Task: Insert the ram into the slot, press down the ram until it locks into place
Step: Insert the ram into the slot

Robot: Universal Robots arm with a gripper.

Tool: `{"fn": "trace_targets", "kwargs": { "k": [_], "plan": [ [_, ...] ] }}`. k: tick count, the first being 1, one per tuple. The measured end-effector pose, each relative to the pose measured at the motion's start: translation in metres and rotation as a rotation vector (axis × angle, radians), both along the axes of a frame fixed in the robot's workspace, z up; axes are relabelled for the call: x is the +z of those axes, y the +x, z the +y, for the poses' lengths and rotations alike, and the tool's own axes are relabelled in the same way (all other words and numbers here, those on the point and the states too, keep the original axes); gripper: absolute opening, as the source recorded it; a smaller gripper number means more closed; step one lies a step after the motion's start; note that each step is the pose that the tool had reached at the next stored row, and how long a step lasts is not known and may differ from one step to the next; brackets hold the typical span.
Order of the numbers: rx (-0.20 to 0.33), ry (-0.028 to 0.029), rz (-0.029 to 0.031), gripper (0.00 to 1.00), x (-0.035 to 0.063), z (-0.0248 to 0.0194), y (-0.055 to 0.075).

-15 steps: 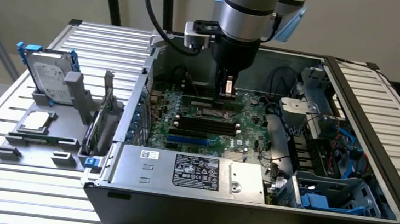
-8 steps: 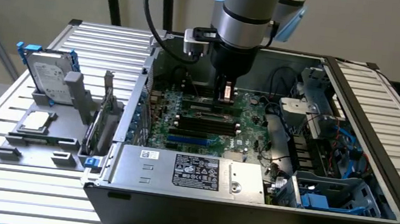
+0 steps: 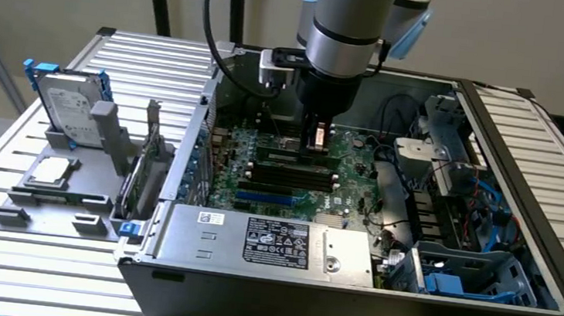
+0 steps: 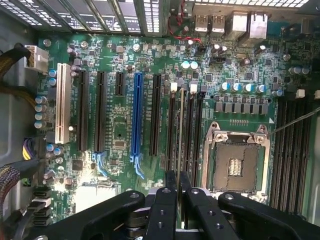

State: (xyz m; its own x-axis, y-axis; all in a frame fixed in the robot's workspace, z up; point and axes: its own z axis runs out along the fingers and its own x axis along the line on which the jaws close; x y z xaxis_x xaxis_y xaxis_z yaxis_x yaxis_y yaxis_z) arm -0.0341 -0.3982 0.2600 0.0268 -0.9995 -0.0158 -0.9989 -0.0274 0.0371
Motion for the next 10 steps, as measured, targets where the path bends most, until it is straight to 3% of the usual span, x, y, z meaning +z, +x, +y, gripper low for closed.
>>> {"fn": "trace_targets", "kwargs": {
  "k": [10],
  "plan": [
    [0.0, 0.0, 0.0, 0.14, -0.0015, 0.0, 0.0]
  ]
}}
